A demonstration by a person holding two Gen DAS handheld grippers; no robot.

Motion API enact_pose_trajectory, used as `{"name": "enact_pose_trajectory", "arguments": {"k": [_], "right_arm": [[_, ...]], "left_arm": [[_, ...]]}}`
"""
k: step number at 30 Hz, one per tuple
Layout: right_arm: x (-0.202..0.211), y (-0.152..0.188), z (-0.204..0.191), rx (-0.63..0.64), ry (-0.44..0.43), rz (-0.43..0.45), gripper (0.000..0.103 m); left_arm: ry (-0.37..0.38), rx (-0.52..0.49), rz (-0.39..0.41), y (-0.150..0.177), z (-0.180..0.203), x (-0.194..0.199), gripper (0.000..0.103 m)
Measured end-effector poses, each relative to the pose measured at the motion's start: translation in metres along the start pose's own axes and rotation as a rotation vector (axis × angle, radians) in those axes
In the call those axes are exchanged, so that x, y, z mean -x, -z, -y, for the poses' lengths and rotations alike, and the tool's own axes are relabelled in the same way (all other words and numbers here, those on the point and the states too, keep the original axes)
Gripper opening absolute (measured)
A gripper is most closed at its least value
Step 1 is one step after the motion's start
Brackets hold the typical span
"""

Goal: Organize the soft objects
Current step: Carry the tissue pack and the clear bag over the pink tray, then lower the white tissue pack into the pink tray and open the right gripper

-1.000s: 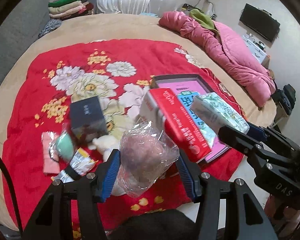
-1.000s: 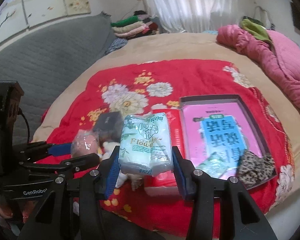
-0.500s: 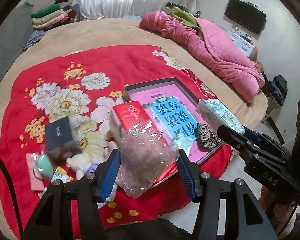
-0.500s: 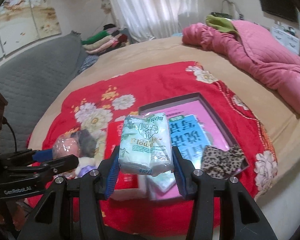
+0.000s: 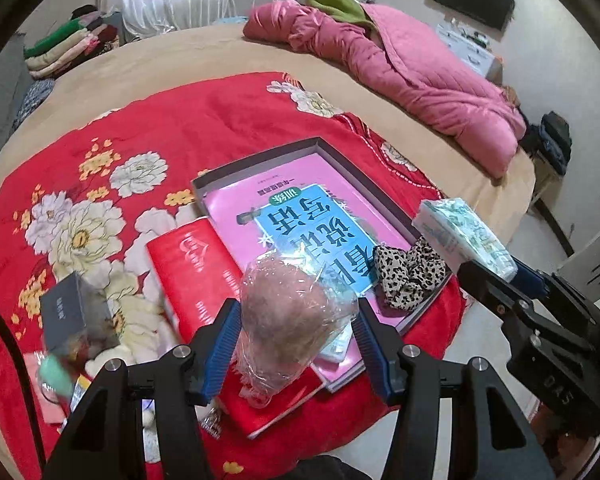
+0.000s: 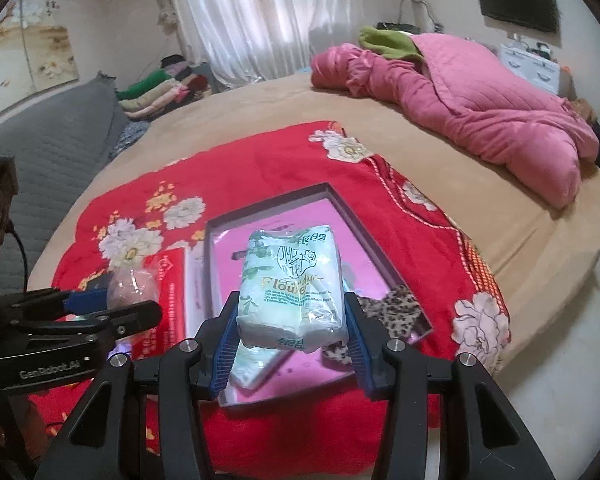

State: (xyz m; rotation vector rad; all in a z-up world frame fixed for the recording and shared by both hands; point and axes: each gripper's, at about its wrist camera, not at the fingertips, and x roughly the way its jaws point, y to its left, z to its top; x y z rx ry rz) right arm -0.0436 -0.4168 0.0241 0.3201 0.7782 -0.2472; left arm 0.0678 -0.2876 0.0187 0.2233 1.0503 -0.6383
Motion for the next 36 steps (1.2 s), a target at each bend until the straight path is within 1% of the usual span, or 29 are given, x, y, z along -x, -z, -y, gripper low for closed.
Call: {"name": "enact_pose_trajectory", "arguments": {"k": [5,8,10,15,20,24,27,29,32,36], "right_arm": [[-0.011,0.003,0.014,-0.024,-0.003,-0.023,0.050],[-0.020,0.006,0.018,0.000,0.017,-0.042,0.050],[-0.027,0.007,0.023,0.006,0.012,-0.051,0.050],[-0.042,0.005,0.040,-0.006,0.004,-0.079,0.050],[-0.058,0.003,0.052,-0.006,-0.013,-0.119,0.051],[-0.075,0.003,0.058,-0.005,-0.029,-0.167,0.051],[-0.085,0.003,0.059,0.012,-0.021,-0.196,0.051],[-0.091,0.004,0.060,0.016,-0.031,-0.211,0.052],[-0.101,0.005,0.062,-0.003,-0.051,-0.232,0.053],[-0.112,0.007,0.061,0.008,-0.046,-0.256,0.053]], "left_arm": [[0.013,-0.046,-0.056,-0.011,0.019,-0.025,0.057],[0.042,-0.066,-0.093,-0.013,0.027,-0.041,0.057],[0.042,-0.087,-0.108,-0.014,0.034,-0.050,0.057],[0.045,-0.083,-0.152,-0.013,0.036,-0.067,0.057],[0.032,-0.105,-0.192,-0.011,0.041,-0.081,0.057],[0.024,-0.121,-0.216,-0.008,0.045,-0.091,0.057],[0.034,-0.116,-0.237,-0.007,0.044,-0.098,0.057],[0.042,-0.107,-0.245,-0.006,0.043,-0.101,0.058],[0.036,-0.103,-0.251,-0.005,0.042,-0.104,0.058],[0.035,-0.099,-0.254,-0.005,0.041,-0.107,0.058]]}}
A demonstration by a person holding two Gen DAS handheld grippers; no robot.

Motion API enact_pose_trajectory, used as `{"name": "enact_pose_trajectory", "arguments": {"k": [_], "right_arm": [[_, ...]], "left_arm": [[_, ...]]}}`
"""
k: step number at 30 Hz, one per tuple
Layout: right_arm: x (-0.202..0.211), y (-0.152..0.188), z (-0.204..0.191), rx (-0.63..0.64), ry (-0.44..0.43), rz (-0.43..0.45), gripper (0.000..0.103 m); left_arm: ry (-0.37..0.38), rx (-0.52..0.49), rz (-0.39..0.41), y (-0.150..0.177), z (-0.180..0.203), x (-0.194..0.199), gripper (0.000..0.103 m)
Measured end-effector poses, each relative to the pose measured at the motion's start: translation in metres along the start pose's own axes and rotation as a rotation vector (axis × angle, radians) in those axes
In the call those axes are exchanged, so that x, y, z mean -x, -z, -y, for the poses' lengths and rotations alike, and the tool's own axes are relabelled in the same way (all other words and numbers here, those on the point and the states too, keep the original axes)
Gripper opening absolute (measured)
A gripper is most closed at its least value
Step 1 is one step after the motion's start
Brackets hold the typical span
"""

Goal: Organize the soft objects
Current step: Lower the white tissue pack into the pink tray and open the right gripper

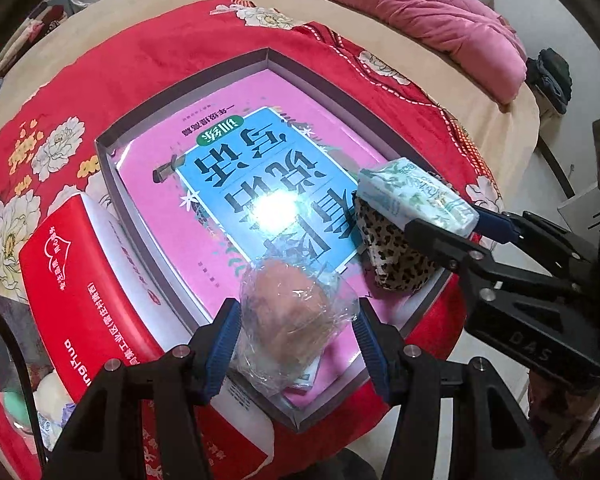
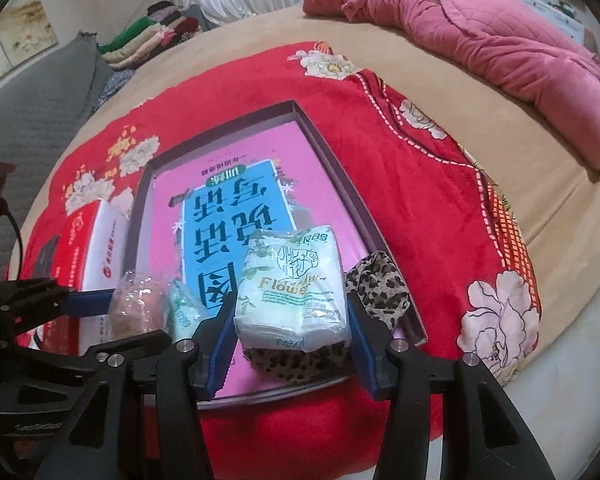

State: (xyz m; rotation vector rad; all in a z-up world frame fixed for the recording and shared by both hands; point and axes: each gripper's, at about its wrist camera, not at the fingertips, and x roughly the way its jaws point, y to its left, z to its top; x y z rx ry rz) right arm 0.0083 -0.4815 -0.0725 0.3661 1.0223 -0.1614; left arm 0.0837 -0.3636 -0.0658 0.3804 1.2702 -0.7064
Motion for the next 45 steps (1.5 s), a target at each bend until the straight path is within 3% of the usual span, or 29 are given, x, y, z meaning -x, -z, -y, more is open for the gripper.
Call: {"name": "enact_pose_trajectory", "arguments": {"k": [8,23,37,40,45], "right_arm": [[-0.007,-0.001,0.003,-0.034,-0.043,-0.019,0.061],[0.030,0.005,0.012,-0.112,-0.077,0.065,0.062],[0.052,0.002,0.009,-0.123,-0.085,0.109,0.063],[0.056,0.002,0.007,-0.125,-0.087,0.118,0.070],[0.061,0.003,0.004,-0.121,-0.078,0.126,0.071]], "left_arm": [[-0.008,-0.001,-0.003,-0.001,0.001,-0.003,0.058],[-0.037,0.052,0.007,-0.007,-0.013,-0.002,0.058],[-0.008,0.093,0.035,-0.009,-0.023,0.011,0.063],[0.005,0.101,0.048,-0.009,-0.025,0.018,0.064],[0.018,0.112,0.082,-0.007,-0.029,0.033,0.068]]}}
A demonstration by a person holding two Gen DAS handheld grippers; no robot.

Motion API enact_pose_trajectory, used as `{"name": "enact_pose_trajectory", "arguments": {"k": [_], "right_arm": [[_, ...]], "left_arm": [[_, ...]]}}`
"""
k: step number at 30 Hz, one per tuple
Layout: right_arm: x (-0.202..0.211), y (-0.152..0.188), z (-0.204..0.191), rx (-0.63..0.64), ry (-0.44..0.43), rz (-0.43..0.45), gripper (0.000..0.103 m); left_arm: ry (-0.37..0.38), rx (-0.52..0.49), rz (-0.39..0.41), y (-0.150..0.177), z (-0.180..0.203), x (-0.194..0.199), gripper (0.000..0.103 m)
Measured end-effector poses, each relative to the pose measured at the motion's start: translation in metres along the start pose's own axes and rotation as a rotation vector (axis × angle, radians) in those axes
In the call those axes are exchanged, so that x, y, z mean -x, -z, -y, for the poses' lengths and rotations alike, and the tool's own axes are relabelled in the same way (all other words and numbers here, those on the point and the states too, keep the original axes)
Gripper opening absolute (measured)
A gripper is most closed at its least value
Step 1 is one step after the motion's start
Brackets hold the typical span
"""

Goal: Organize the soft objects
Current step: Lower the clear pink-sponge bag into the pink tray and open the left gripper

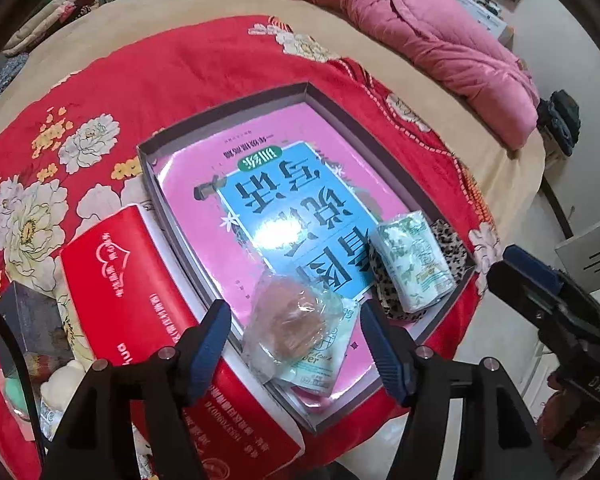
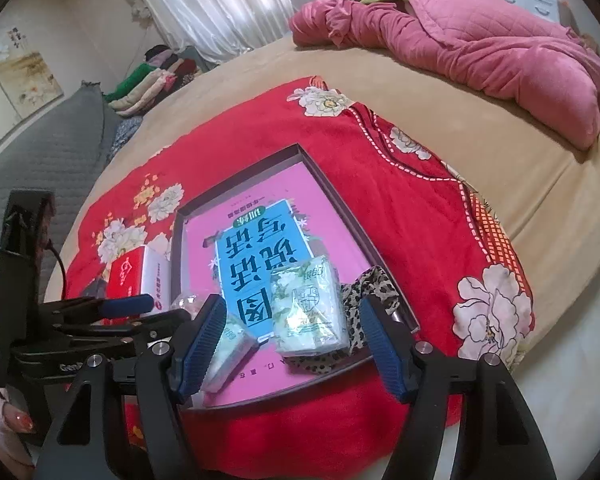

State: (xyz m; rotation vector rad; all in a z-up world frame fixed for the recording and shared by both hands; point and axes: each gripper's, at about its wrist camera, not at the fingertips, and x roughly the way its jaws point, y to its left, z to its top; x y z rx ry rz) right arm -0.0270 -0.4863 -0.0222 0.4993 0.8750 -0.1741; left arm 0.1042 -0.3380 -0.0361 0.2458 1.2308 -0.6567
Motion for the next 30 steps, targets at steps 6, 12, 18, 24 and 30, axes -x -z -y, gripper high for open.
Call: {"name": "enact_pose_trajectory", "arguments": {"k": [6,12,18,24,30], "right_arm": [[0.008,0.001,-0.003,-0.001,0.007,0.014,0.073],[0.016,0.004,-0.013,0.023,0.035,0.031,0.074],[0.026,0.008,-0.029,0.086,0.104,0.078,0.076],[0.033,0.010,-0.044,0.096,0.122,0.119,0.077],[0.041,0.016,-0.057,0.087,0.096,0.143,0.078]], "left_arm": [[0.006,0.026,0.041,0.006,-0.008,0.018,0.076],[0.005,0.037,0.081,0.019,-0.015,0.036,0.082],[0.013,0.052,0.158,0.037,-0.021,0.065,0.083],[-0.014,0.047,0.232,0.053,-0.027,0.095,0.084],[-0.050,0.070,0.276,0.068,-0.041,0.114,0.085]]}}
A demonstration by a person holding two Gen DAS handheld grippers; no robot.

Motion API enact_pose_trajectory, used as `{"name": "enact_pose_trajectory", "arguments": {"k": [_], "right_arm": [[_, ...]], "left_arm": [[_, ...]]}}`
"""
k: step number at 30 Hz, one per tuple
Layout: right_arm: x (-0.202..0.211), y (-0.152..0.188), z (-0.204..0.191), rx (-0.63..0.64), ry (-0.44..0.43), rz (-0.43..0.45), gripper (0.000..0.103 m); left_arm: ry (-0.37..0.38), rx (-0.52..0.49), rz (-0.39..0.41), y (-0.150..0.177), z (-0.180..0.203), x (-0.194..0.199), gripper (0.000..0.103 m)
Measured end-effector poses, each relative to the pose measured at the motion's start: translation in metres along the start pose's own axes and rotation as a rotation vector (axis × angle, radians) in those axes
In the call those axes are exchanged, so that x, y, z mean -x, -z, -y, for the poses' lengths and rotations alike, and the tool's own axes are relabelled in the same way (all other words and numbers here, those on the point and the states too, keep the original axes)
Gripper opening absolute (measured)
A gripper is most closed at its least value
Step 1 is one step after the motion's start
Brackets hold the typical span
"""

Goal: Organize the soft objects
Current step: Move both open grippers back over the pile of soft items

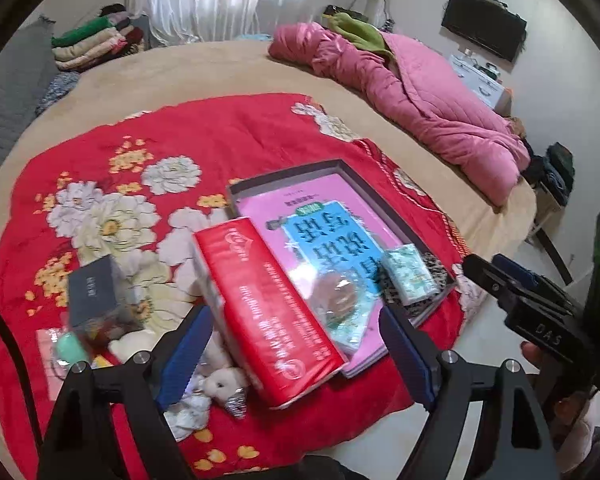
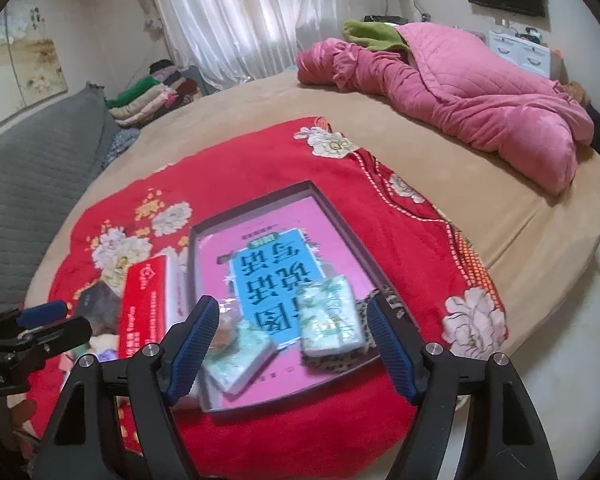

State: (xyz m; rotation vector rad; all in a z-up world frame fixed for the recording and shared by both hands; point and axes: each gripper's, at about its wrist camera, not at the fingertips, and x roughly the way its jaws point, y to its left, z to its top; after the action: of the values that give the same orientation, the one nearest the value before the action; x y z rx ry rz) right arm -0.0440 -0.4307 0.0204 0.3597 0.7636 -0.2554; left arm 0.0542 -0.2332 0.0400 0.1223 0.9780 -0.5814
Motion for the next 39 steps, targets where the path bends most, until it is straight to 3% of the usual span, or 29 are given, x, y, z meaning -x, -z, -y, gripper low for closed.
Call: {"name": "enact_pose_trajectory", "arguments": {"k": [14,19,29,39], "right_arm": [[0.021,-0.002,-0.047,0.104,0.036,0.073,0.079],[0.023,-0.003,-0.059,0.088,-0.015,0.062,0.079],[0.031,-0.001,-0.083,0.142,-0.024,0.079,0.079],[0.039,0.000,-0.122,0.214,-0.088,0.088,0.079]], "left_arm": [[-0.086,0.055,0.021,0.031,-0.041,0.025,0.085],[-0.095,0.074,0.024,0.036,-0.051,0.032,0.085],[-0.089,0.123,0.036,0.043,-0.076,0.048,0.085],[-0.123,0.231,0.062,0.049,-0.137,0.082,0.085]]}}
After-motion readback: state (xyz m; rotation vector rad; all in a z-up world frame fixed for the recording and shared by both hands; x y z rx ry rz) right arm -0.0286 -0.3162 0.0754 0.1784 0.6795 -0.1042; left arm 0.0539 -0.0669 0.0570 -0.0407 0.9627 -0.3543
